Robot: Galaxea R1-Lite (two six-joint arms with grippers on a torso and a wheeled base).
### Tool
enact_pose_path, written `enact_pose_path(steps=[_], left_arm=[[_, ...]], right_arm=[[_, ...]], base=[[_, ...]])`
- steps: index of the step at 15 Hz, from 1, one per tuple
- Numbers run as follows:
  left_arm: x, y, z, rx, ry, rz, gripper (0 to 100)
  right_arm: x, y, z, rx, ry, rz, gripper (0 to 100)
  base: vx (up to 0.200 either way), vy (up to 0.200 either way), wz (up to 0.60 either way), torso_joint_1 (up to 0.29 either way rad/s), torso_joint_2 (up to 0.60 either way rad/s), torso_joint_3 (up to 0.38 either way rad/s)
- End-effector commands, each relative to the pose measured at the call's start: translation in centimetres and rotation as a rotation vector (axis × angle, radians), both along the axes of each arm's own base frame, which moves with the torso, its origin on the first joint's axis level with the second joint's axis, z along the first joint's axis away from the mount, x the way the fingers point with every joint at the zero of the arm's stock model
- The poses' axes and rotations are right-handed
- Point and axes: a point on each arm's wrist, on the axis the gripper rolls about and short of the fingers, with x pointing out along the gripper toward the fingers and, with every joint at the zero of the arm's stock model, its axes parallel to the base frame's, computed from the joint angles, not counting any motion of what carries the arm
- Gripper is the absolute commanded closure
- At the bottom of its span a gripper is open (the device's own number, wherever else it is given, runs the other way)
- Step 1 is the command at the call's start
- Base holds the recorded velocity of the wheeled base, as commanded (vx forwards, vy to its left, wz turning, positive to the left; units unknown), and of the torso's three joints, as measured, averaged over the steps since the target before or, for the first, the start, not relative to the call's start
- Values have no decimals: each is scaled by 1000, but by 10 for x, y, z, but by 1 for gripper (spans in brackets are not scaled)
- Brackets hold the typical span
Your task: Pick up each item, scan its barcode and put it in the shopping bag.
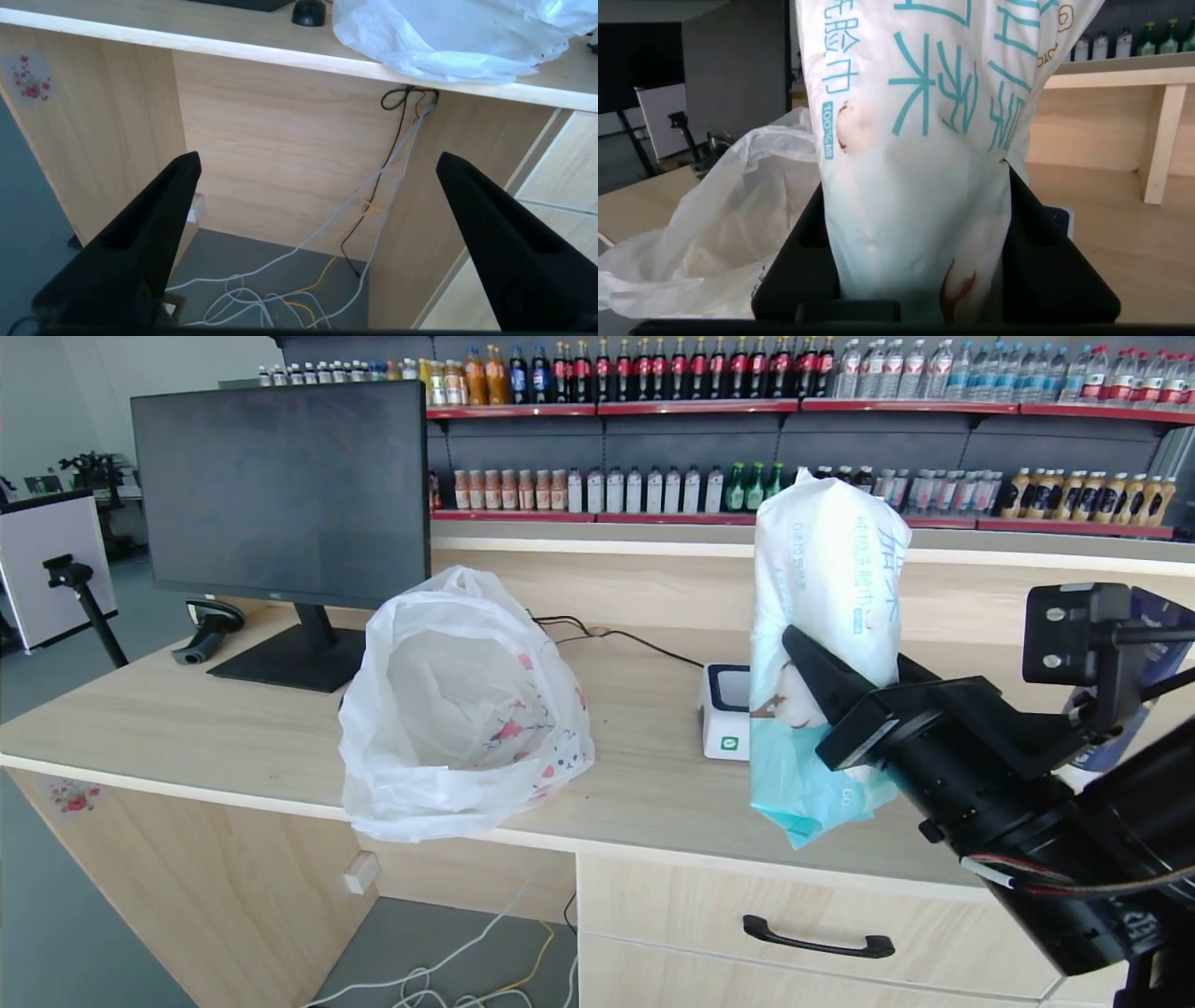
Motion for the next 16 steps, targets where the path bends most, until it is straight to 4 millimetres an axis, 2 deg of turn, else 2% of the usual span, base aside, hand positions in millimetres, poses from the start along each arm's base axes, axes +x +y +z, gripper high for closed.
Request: enact_pose_path(steps=[1,2,12,16], left_arm=[[0,0,0,0,2,1,0],[0,0,0,0,2,1,0],[0,0,0,0,2,1,0],[0,0,0,0,2,1,0]], right_arm=[[-1,-1,0,-1,1,-1,100],[-1,-1,0,-1,1,-1,100],[-12,-11,0,2,2,-1,100],[-8,-7,-6,-13,17,-2,100]], base=[[0,0,0,0,0,0],[0,0,0,0,0,0],[0,200,0,6,2,3],[0,200,0,6,4,2]])
